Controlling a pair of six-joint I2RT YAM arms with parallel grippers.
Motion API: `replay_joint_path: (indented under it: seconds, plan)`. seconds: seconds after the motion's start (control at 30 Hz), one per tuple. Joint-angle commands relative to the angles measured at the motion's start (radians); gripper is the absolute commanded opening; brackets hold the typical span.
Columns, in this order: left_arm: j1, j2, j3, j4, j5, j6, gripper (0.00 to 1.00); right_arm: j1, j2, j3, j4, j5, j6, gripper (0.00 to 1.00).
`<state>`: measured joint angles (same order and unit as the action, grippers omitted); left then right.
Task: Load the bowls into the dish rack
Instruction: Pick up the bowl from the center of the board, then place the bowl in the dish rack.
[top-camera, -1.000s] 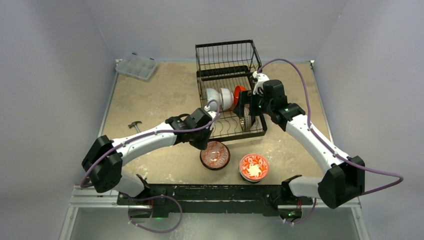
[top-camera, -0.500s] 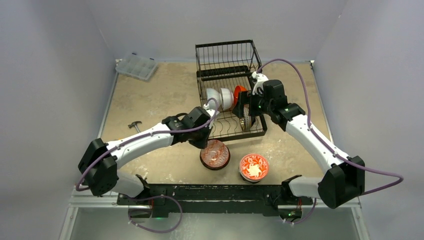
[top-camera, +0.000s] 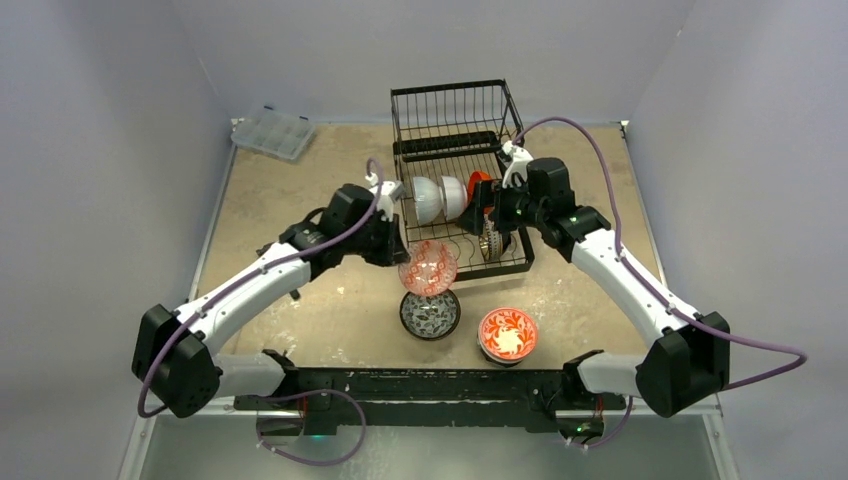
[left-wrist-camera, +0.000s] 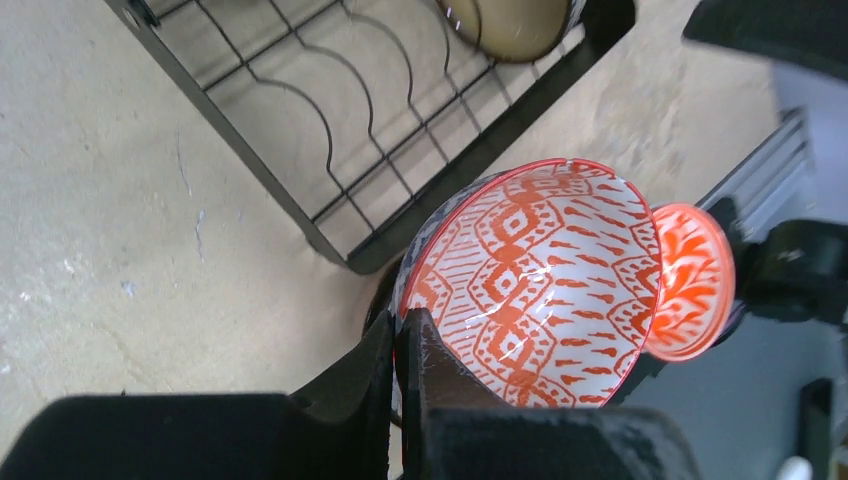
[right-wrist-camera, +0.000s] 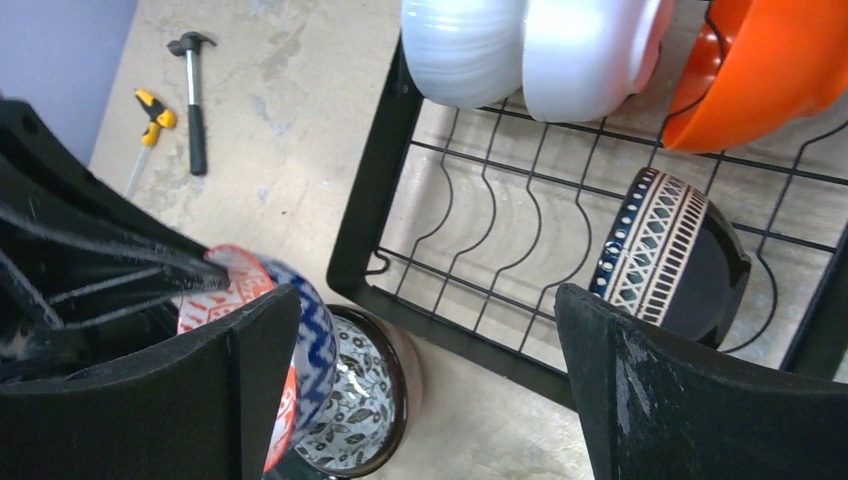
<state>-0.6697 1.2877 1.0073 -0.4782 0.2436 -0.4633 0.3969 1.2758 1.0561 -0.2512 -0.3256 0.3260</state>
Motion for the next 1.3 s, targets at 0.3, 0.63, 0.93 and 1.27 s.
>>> replay_joint_path:
  seconds: [0.3,0.63,0.93,1.27]
  plan:
    - [0.21,-0.083,-0.128,0.458,0.32,-0.28,0.0,-0.003,-0.074,-0.082,0.262,-0.289,0.256,0.99]
    - [0.276,-0.14,-0.191,0.722,0.329,-0.442,0.0,-0.003,-0.098,-0.243,0.622,-0.436,0.564,0.99]
    - [0.28,-0.176,-0.195,0.779,0.319,-0.464,0.0,0.007,-0.059,-0.347,0.963,-0.505,0.772,0.99]
    - [0.28,-0.146,-0.211,0.766,0.333,-0.452,0.0,0.054,-0.007,-0.299,1.016,-0.502,0.793,0.95]
